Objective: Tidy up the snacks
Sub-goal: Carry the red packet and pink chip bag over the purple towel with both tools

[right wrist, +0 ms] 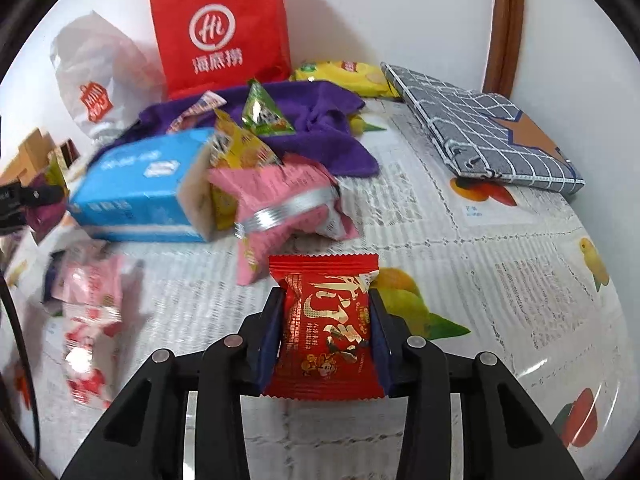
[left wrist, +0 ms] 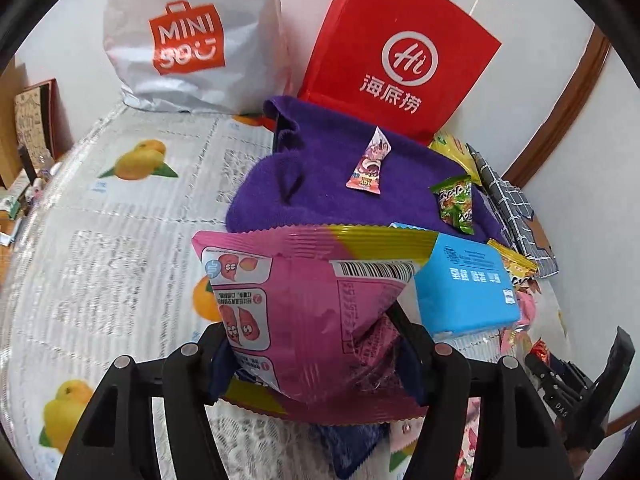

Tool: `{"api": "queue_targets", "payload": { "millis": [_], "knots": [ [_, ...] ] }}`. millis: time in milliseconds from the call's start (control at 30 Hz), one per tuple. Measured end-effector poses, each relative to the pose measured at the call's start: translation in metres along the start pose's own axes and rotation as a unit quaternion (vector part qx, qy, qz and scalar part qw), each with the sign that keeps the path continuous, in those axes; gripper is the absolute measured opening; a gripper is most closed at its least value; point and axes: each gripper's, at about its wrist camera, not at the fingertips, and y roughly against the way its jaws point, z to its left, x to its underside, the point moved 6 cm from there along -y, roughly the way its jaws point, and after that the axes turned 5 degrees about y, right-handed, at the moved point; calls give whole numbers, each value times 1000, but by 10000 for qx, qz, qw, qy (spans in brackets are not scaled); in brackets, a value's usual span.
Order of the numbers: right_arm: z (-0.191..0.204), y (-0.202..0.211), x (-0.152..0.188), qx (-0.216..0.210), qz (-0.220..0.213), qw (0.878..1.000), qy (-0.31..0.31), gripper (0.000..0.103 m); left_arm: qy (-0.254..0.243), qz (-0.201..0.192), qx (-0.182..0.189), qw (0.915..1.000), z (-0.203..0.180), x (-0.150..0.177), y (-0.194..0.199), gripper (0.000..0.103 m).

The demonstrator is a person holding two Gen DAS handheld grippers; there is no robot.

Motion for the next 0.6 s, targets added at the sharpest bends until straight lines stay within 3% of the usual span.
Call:
{"api": "queue_targets", "payload": {
  "millis": [333,600],
  "knots": [
    [22,25,-53,-56,-421,9989,200,40,-223,-143,109,9996,-30,-10,36,63],
    [44,32,-126,-244,-809,9958,341,40,-542,-331,176,9978,-67,-40,57,64]
  ]
}}
